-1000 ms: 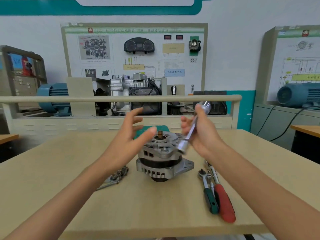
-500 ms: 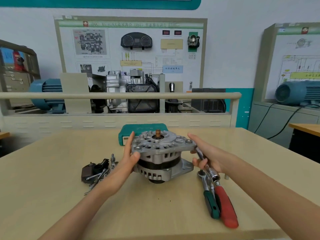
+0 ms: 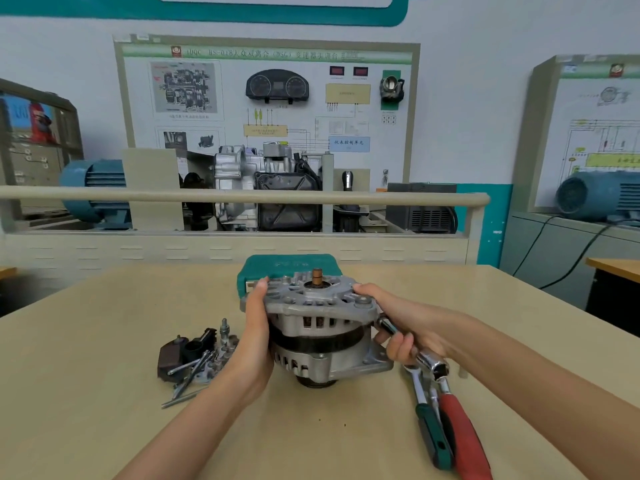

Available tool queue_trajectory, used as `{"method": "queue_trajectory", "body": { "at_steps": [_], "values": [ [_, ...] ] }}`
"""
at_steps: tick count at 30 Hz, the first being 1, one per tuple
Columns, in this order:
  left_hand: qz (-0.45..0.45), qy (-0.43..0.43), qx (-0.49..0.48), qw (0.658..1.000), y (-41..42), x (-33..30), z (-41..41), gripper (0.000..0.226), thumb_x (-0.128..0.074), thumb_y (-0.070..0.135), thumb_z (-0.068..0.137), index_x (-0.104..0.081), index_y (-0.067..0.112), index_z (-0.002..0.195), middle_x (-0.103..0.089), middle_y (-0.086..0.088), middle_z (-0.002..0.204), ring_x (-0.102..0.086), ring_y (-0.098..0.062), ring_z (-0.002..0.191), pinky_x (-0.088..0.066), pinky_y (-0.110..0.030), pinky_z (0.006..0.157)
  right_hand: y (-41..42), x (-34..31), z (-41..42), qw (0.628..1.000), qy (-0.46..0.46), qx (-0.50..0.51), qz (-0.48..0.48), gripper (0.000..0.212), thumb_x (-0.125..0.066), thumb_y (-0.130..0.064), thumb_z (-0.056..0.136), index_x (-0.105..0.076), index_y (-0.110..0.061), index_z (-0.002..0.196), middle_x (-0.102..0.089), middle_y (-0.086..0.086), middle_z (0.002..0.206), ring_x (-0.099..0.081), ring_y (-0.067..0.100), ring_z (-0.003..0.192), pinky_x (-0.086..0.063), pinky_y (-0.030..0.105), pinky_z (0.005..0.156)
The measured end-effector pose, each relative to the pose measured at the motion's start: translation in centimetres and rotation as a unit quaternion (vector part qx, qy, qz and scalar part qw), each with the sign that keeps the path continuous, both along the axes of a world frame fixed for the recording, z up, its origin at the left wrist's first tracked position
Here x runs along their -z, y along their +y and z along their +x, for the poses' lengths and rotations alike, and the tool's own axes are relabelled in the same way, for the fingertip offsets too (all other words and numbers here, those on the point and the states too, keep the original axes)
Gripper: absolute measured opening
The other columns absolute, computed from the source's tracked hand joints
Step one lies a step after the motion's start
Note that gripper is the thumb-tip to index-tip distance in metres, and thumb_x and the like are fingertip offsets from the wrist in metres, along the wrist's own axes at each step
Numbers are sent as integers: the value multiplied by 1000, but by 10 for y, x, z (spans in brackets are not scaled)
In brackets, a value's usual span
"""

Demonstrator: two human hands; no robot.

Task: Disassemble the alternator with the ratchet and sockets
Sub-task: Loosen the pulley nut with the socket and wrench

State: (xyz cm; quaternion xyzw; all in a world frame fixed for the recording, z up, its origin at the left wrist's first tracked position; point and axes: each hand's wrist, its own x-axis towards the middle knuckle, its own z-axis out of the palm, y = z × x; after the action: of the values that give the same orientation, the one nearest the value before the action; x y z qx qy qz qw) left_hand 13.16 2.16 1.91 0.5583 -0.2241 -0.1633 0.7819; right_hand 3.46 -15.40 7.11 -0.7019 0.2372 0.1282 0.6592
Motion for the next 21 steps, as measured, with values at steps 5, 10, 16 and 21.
{"method": "queue_trajectory", "body": {
  "at_steps": [5, 10, 16, 21],
  "values": [
    [140, 133, -23, 981, 5, -26, 16, 63, -35, 71, 79, -71, 19, 82, -72, -12, 90, -65, -29, 88, -49, -42, 81, 0, -31, 17, 986, 132, -91, -50, 85, -19, -82, 76, -48, -2, 82, -57, 14, 66, -26, 2, 29, -27, 10, 27],
    [174, 174, -21, 969, 18, -30, 29, 59, -26, 70, 84, -54, 20, 100, -62, -19, 100, -59, -35, 90, -39, -53, 82, 8, -42, 23, 987, 126, -86, -56, 92, -24, -84, 75, -52, 1, 95, -61, 25, 80, -26, 1, 26, -26, 9, 26],
    [206, 141, -73, 965, 37, -17, 32, 70, -20, 74, 85, -53, 14, 100, -64, -20, 92, -63, -34, 85, -49, -44, 70, 24, -21, 5, 977, -68, -69, -188, 67, -44, -74, 77, -56, -11, 99, -53, 4, 71, -28, 3, 34, -23, 13, 30],
    [236, -68, -168, 955, 49, 1, 37, 84, -29, 85, 71, -64, 17, 105, -61, -12, 121, -58, -25, 109, -45, -37, 95, 34, 12, 7, 915, -258, 0, -310, 47, -72, -51, 72, -49, -21, 100, -60, 2, 84, -45, 1, 38, -35, 17, 38]
  ]
}}
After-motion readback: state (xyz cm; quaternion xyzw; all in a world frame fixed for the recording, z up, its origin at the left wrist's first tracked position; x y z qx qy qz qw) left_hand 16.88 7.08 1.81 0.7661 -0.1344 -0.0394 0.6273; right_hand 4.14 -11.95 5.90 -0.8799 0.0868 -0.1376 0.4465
